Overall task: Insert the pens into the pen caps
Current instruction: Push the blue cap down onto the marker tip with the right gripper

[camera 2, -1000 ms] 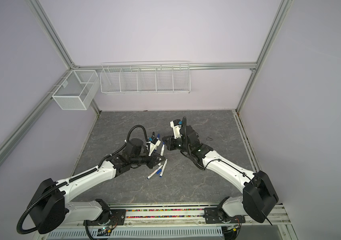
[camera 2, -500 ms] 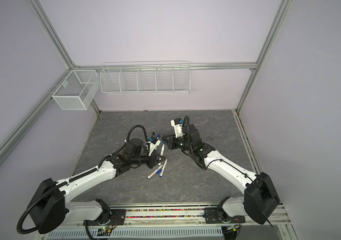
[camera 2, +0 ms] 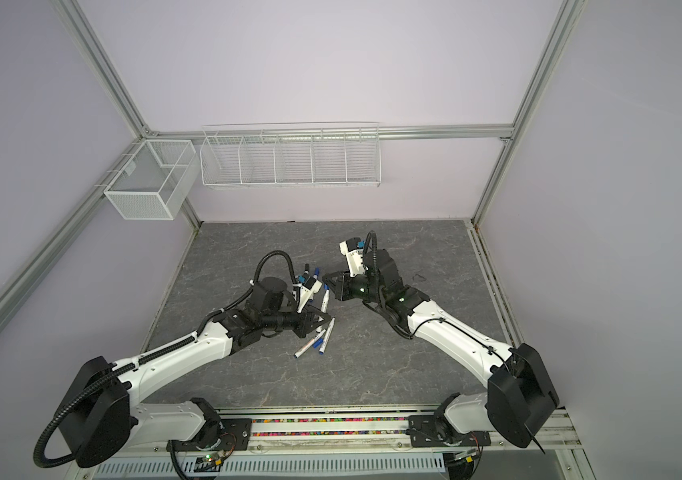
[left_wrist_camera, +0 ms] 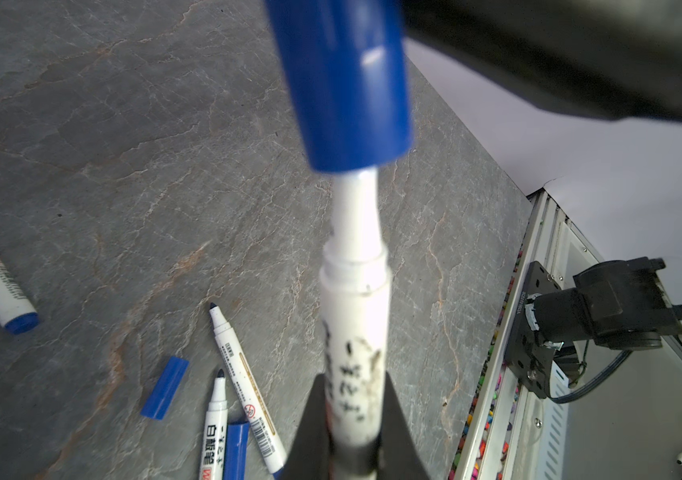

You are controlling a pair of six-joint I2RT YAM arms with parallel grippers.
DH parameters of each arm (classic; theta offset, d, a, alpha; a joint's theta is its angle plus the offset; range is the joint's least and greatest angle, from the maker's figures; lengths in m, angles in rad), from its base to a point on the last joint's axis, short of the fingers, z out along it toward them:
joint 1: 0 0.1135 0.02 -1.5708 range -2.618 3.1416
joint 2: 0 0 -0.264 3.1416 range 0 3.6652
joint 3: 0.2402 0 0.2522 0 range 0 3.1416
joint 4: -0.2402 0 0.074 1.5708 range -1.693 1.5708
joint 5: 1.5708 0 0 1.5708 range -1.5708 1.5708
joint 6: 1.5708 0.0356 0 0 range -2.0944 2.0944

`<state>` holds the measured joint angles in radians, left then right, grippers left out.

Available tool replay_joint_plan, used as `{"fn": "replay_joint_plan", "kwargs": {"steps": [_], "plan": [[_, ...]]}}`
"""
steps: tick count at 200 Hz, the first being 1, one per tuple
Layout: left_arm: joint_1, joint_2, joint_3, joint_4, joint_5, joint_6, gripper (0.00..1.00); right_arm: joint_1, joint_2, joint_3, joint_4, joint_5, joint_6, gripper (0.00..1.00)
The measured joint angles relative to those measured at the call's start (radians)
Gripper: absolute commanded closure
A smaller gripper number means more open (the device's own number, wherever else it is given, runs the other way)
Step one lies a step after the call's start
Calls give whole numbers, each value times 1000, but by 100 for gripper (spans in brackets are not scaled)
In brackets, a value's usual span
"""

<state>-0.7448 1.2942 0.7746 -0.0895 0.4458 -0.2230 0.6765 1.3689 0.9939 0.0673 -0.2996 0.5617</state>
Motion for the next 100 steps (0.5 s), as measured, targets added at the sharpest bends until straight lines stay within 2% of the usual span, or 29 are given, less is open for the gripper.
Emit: {"fn": "replay_joint_plan", "kwargs": {"steps": [100], "plan": [[-3,0,-3,10,1,0,100,3,-11,0,-67,7,-39,93]]}}
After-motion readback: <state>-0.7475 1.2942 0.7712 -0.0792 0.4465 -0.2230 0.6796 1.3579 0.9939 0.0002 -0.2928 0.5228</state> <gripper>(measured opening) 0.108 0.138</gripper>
